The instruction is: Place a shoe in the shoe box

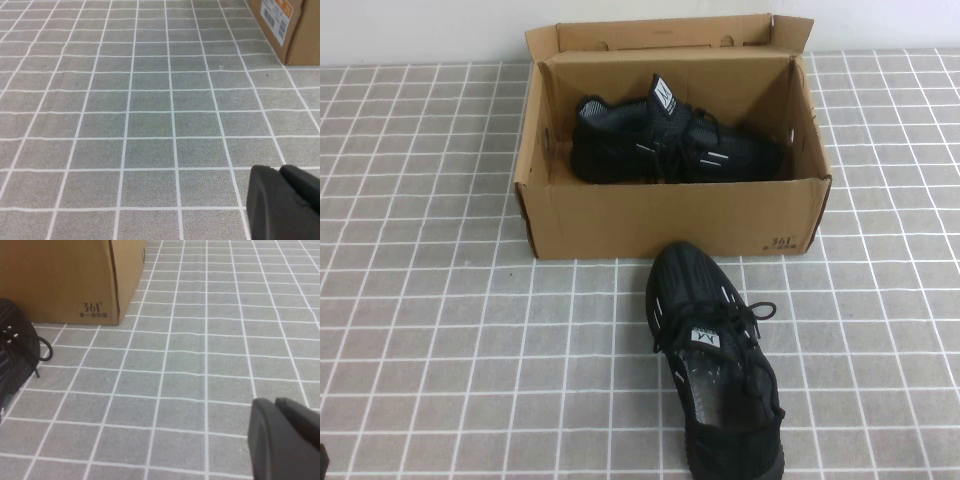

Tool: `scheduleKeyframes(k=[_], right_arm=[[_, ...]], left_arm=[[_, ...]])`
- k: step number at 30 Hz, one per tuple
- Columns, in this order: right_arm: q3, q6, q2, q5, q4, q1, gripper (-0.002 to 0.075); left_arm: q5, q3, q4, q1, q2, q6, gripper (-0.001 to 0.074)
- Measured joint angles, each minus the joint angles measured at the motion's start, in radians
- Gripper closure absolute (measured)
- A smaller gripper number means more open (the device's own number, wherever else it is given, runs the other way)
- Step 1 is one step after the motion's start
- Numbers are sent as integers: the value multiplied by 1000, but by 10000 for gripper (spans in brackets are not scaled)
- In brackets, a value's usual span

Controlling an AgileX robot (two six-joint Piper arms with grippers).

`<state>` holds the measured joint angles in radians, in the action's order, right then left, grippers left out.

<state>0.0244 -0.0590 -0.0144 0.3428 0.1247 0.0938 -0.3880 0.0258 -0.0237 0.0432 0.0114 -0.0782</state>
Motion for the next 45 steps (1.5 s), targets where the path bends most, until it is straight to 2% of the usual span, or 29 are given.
scheduleKeyframes(k=[29, 37, 45], right_arm=[[0, 0, 0, -11, 15, 0, 742], [0, 0, 0, -53, 180, 0, 743], [0, 0, 0, -255, 608, 0, 742]], left_arm=[[-2, 0, 2, 0, 0, 0, 735], [-2, 0, 2, 0, 0, 0, 735], [-2, 0, 2, 0, 0, 0, 735]])
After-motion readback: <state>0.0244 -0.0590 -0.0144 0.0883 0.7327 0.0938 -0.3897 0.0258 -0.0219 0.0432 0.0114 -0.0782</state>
